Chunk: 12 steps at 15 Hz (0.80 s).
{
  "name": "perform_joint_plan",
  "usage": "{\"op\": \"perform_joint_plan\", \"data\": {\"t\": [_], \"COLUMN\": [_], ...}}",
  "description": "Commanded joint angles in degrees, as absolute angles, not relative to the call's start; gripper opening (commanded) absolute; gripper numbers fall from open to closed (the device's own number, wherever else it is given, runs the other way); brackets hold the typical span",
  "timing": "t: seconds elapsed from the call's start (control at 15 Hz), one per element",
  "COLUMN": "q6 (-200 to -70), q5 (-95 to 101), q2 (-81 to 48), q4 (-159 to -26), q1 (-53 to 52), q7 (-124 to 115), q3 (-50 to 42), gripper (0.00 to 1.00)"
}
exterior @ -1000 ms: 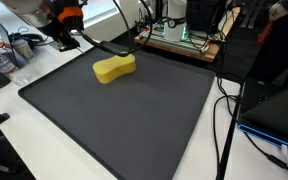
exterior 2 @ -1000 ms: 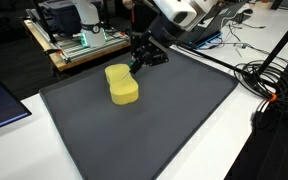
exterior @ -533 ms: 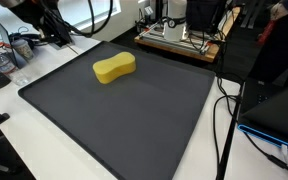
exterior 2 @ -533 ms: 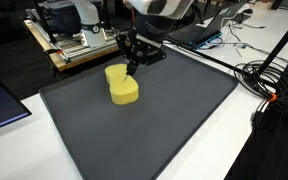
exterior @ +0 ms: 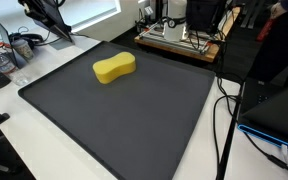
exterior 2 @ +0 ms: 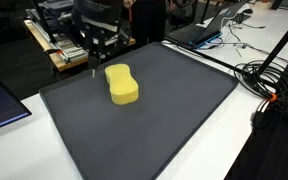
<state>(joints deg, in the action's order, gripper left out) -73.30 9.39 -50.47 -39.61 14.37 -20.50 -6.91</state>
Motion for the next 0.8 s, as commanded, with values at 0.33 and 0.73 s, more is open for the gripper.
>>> {"op": "perform_joint_plan", "data": {"t": [0.33, 0.73], "q6": [-58.2, -50.3], "q5": [1.3, -10.1], "q2": [-46.3, -43.0], "q4": [-39.6, -42.7], "q1": [24.4, 29.6], "q7": [-14.0, -12.6], "q3": [-4.7, -1.8], "gripper": [0.03, 0.03]}}
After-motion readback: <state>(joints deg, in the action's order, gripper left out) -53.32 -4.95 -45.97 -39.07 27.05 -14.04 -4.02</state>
